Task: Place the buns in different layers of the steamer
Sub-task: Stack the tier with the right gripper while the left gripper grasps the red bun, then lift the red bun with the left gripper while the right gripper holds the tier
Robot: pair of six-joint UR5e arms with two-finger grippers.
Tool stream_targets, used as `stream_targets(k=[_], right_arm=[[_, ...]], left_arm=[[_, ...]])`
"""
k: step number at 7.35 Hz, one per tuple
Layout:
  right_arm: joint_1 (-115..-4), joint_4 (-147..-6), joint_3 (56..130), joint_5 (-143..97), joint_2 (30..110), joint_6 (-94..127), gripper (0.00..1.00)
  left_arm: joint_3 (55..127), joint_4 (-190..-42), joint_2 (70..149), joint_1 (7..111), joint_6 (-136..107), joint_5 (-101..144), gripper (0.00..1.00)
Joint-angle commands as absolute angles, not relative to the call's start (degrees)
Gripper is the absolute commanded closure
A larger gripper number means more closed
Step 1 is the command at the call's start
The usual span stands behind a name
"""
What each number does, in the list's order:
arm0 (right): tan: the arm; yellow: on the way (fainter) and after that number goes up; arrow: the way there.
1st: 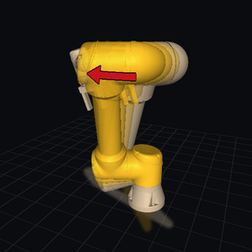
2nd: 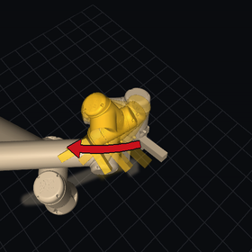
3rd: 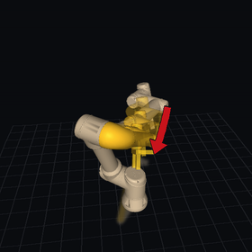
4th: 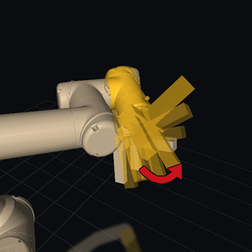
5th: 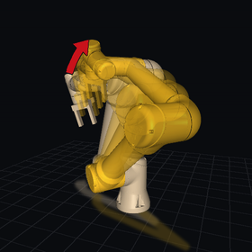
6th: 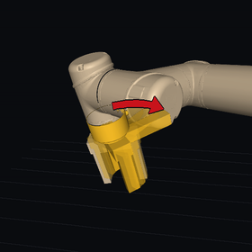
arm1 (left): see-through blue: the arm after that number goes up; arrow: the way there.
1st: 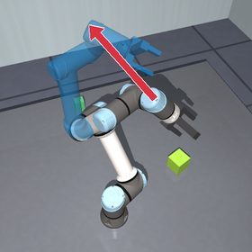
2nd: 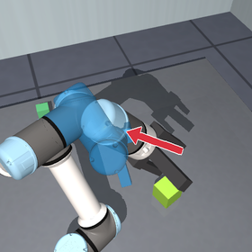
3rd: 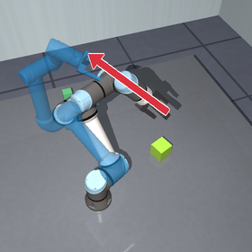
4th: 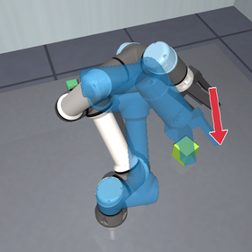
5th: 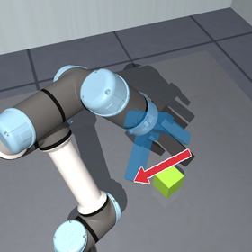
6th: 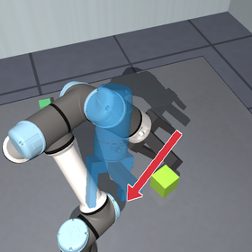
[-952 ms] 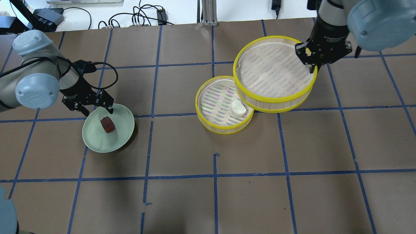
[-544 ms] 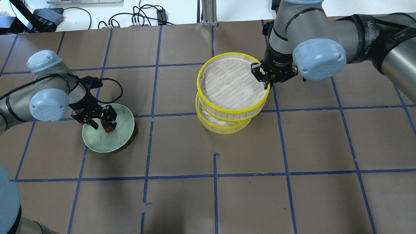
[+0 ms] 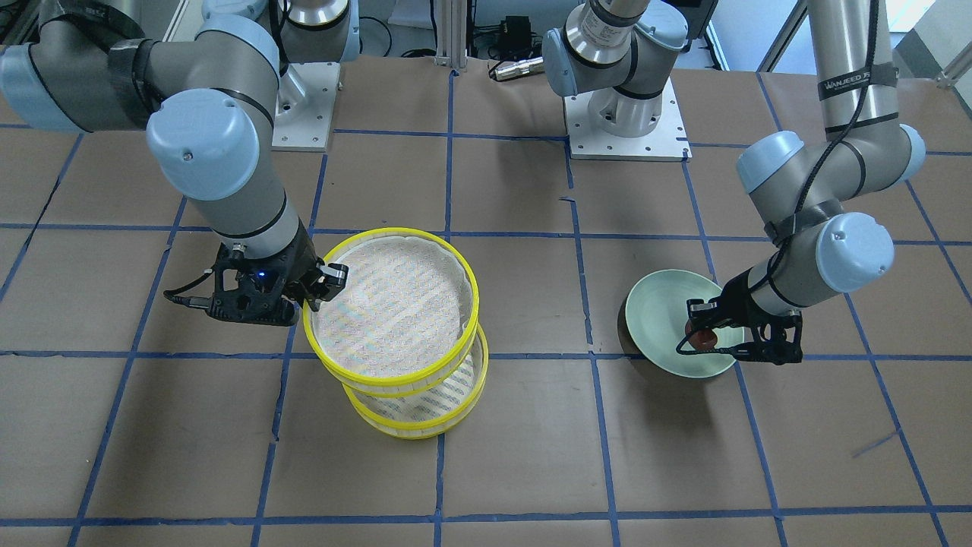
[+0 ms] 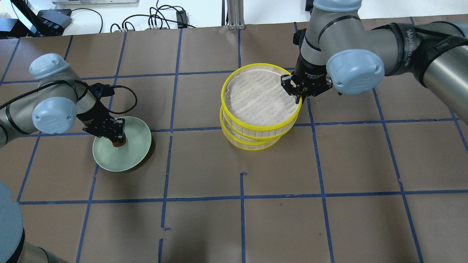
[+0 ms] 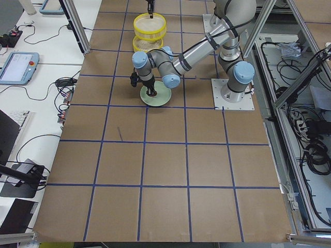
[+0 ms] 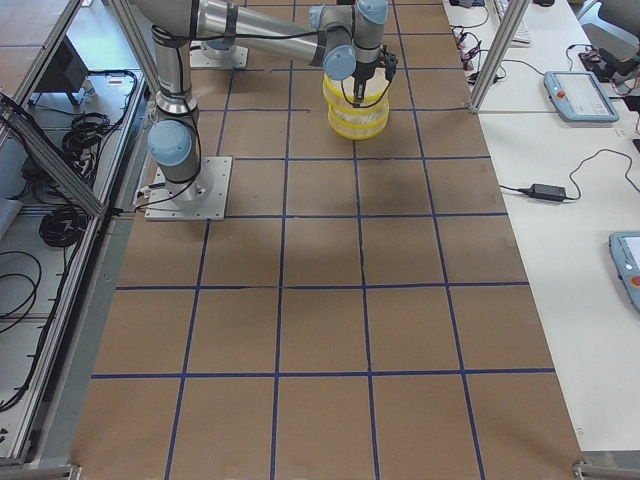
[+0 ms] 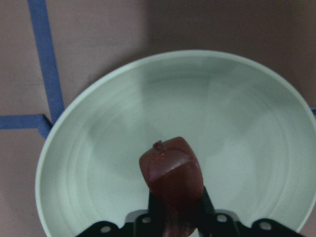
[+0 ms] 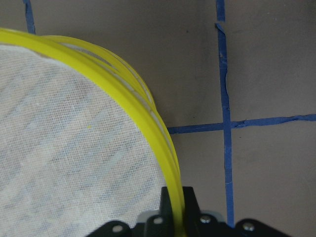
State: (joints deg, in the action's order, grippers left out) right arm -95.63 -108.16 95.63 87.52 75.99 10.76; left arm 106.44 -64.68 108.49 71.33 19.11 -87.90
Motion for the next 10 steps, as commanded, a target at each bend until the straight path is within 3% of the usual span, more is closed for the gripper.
stream_targets(k=[1,5,10], right_arm=[[-95.6,-109.3,95.6,90.7,75.2,11.2,0.84],[-99.2,-115.8,95.9,91.0,72.1,18.6,0.84],[-100.1,-115.9,97.2,91.0,70.7,21.0,0.84]], left_arm=[[101.8,-69.7,104.2,75.8,12.1,-87.1,1.00],[97.0,-70.2,102.7,87.8,-7.6,-80.5,1.00],[96.7,-70.1,101.9,88.3,-8.8,-79.8,1.00]])
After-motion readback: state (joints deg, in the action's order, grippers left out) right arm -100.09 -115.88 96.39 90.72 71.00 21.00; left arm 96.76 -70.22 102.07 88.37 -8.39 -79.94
